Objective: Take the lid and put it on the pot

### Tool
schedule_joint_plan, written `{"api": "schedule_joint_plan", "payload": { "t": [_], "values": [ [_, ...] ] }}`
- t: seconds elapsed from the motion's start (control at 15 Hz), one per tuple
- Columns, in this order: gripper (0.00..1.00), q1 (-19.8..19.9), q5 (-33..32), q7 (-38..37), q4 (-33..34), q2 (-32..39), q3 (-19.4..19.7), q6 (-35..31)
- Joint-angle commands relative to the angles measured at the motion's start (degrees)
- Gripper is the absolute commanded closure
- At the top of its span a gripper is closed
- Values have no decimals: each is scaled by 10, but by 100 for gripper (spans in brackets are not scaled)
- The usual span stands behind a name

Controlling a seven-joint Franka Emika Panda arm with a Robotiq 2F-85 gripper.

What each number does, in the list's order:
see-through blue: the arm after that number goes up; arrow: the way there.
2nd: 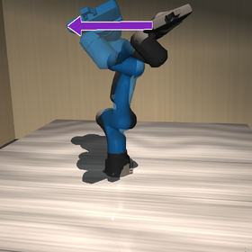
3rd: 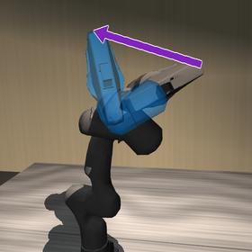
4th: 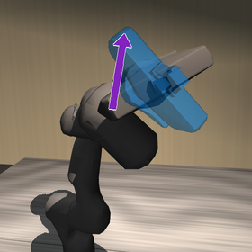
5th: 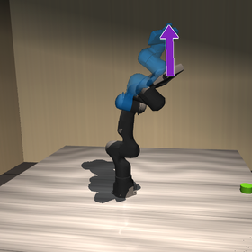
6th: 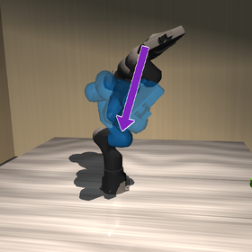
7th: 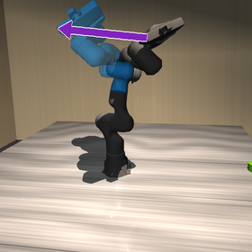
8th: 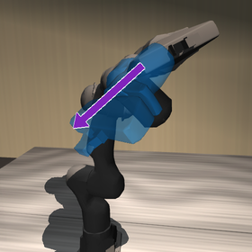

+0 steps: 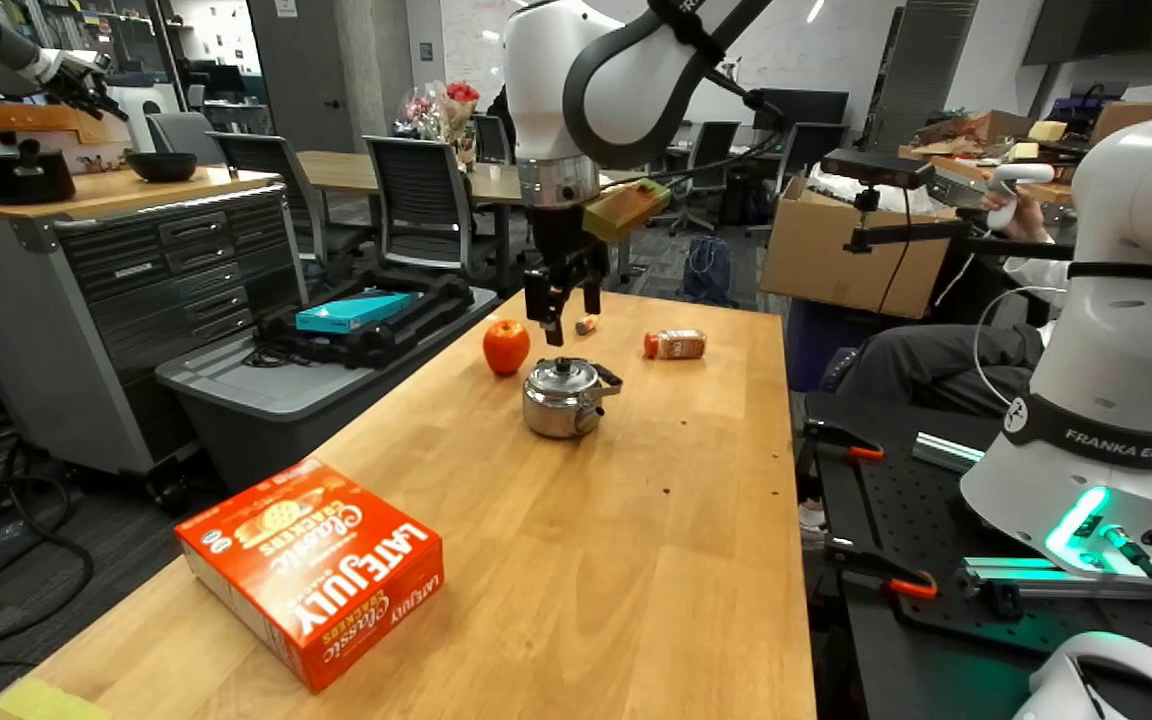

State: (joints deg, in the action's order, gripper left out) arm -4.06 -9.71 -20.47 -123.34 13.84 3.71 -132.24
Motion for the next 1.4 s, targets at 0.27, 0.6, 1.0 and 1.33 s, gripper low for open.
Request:
{"api": "schedule_joint_plan", "payload": {
  "t": [0.27,0.6,1.0,1.33],
  "values": [
    [0,9,13,47,-101,-106,-21,-36],
    [0,12,-1,50,-148,-149,-21,-57],
    [0,22,-32,38,-200,-182,-21,-71],
    [0,30,-15,50,-203,-166,-24,-59]
  ]
}}
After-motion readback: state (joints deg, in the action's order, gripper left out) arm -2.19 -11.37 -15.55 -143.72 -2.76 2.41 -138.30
